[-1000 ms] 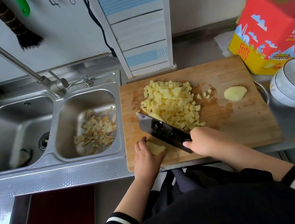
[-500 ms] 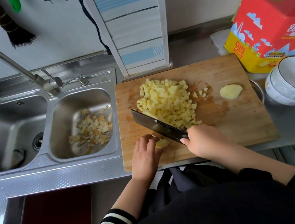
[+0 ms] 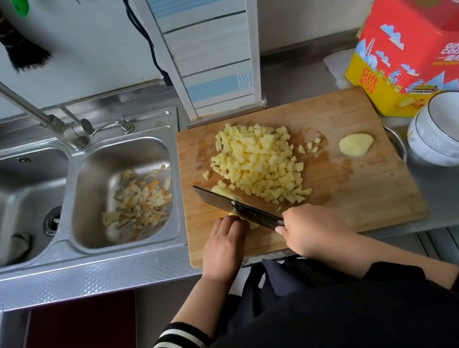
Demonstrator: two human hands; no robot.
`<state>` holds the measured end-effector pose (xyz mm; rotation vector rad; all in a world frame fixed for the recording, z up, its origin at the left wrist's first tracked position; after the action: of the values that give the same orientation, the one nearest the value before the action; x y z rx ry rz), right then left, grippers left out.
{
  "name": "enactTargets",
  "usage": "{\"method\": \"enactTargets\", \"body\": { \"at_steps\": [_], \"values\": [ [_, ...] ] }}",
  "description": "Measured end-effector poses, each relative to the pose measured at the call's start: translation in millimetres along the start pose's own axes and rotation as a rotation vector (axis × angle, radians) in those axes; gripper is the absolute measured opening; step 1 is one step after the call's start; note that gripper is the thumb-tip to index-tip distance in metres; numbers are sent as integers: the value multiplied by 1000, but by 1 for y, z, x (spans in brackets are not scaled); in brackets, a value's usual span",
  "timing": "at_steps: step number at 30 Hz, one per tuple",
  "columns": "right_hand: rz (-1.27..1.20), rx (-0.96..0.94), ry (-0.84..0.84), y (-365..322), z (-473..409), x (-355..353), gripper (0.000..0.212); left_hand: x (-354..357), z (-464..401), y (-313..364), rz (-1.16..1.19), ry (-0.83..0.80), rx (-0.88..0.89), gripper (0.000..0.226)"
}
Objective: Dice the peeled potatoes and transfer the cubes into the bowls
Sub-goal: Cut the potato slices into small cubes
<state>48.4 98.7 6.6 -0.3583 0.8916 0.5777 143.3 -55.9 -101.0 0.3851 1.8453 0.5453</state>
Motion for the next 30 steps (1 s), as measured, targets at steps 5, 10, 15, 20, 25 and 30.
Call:
{"method": "enactTargets", "body": {
  "at_steps": [5,10,15,20,25,30],
  "values": [
    [7,22,-67,-5,-3,2,29,1,-2,-2,0,-20,-24,17],
    [-36,38,-108,-7,-4,5,22,1,-2,-1,14,4,-8,12],
    [-135,58,-98,2,-8,8,27,2,-1,-2,16,0,-8,11],
    [-265,115,-97,13,-9,9,34,1,0,-3,46,-2,5,8],
    [-261,99,-36,12,-2,3,30,-4,3,-3,55,55,-18,10],
    [-185,48,-23,2,4,-4,29,-5,7,-11,42,28,-70,19]
  ]
}}
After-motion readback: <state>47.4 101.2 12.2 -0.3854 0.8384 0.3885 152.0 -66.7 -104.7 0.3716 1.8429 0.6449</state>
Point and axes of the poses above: each hand's wrist, its own z-axis away from the middle knuckle, its own x-axis out of the palm, y = z × x, the point moved 2 cm from there along -z, towards the middle knuckle, and after that the axes turned 11 degrees about z, right-handed, at the moved point
